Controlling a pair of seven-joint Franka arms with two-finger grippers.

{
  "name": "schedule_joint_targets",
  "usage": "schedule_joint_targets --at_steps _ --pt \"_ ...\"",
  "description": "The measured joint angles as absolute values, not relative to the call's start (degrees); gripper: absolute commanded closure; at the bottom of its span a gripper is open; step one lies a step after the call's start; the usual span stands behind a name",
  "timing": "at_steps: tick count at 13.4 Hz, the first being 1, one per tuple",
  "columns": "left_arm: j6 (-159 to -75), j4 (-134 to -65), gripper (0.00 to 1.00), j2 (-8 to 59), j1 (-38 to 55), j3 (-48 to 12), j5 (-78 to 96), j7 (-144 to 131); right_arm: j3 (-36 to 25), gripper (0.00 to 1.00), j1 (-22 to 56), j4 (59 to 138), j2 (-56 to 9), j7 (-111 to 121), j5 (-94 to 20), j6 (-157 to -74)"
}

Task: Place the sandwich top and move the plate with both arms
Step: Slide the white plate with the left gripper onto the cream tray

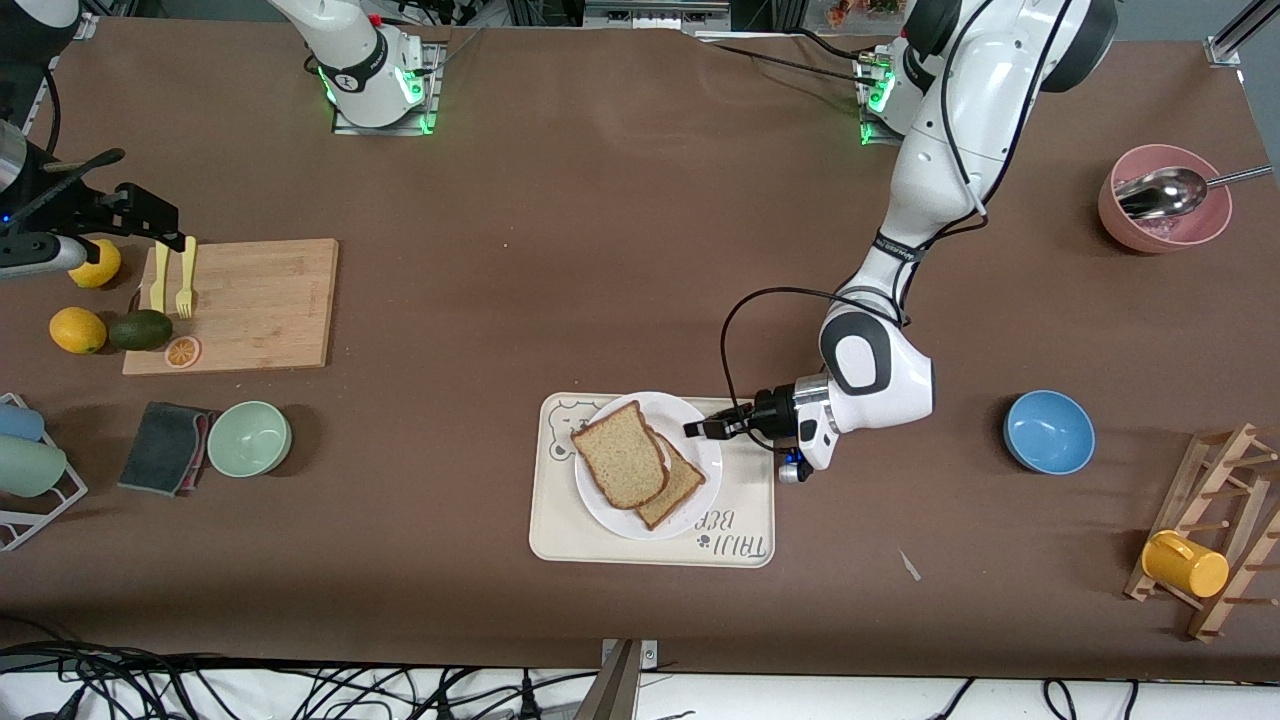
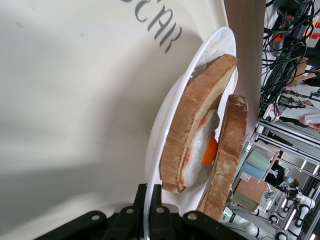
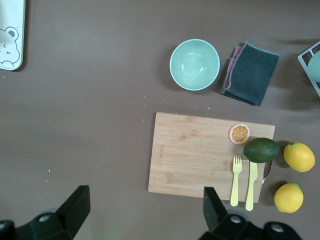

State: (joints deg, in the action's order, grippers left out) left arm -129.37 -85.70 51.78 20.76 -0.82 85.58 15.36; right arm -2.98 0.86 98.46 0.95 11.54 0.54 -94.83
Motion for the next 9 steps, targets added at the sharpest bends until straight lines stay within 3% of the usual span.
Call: schedule_joint_targets --at_steps 5,6,9 --pt "-129.37 -85.08 1.00 53.68 22.17 0.63 90.64 21.28 -2.98 0.00 0.86 98.45 0.95 11.54 0.54 -94.83" --pt "-129.37 -85.08 0.88 53.98 22.34 0.68 91.43 22.55 -2.98 0.00 0.86 98.45 0.95 11.54 0.55 -94.83" --pt "-129.37 -85.08 0.33 54.27 22.63 0.98 91.57 23.58 -2.98 0.00 0.86 98.43 0.95 11.54 0.54 -94.83"
